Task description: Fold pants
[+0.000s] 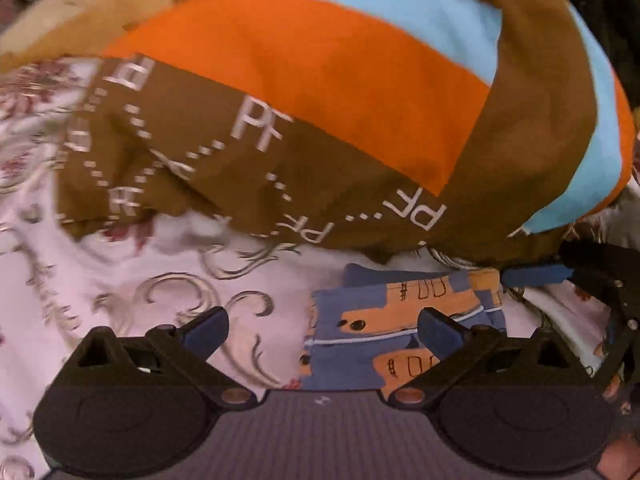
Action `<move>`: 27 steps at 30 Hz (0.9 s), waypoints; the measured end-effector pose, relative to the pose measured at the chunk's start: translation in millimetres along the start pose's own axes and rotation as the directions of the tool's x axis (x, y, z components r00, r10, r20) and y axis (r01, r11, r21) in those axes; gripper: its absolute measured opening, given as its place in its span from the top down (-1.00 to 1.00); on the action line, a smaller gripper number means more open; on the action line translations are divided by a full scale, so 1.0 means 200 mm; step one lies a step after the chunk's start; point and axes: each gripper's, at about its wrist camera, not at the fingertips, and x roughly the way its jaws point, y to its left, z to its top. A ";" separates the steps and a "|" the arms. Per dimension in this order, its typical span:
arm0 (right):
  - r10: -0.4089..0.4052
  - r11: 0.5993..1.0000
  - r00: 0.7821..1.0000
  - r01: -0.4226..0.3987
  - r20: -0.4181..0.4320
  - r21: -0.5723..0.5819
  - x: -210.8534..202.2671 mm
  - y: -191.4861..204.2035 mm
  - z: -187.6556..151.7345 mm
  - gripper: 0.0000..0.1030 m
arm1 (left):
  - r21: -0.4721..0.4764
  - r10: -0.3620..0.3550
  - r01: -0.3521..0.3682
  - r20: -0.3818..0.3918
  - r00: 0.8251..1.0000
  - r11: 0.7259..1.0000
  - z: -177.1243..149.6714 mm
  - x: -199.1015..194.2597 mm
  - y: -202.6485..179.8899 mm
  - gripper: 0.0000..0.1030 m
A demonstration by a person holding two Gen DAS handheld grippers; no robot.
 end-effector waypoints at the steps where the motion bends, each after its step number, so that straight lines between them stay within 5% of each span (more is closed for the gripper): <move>1: 0.003 1.000 1.000 -0.003 -0.002 -0.018 0.01 0.01 0.00 -0.99 | 0.003 -0.020 0.021 -0.016 1.000 1.000 0.01 0.03 0.01 -0.99; 6: 0.009 0.998 1.000 -0.009 0.010 -0.062 0.02 0.05 0.02 -0.67 | -0.084 -0.114 0.111 -0.031 0.993 0.990 0.04 0.08 0.09 -0.91; 14: -0.043 0.996 0.991 0.053 0.129 -0.076 -0.06 0.05 0.04 -0.54 | -0.139 -0.166 0.161 -0.031 0.986 0.977 -0.01 0.08 0.14 -0.70; 16: -0.022 0.998 0.993 0.028 0.114 -0.057 -0.05 0.03 0.04 -0.41 | -0.126 -0.165 0.160 -0.034 0.986 0.979 -0.01 0.08 0.13 -0.64; 18: -0.007 0.999 0.998 0.009 0.066 -0.033 -0.02 0.02 0.04 0.04 | -0.122 -0.162 0.157 -0.040 0.986 0.980 -0.01 0.09 0.14 -0.52; 19: -0.014 1.000 0.999 0.015 0.046 -0.017 0.00 0.00 0.04 0.11 | -0.120 -0.160 0.153 -0.044 0.986 0.981 0.00 0.09 0.13 -0.44; 27: -0.055 0.993 0.998 0.055 -0.006 0.102 0.05 -0.09 0.06 0.20 | -0.157 -0.178 0.167 -0.059 0.982 0.973 0.01 0.13 0.16 -0.05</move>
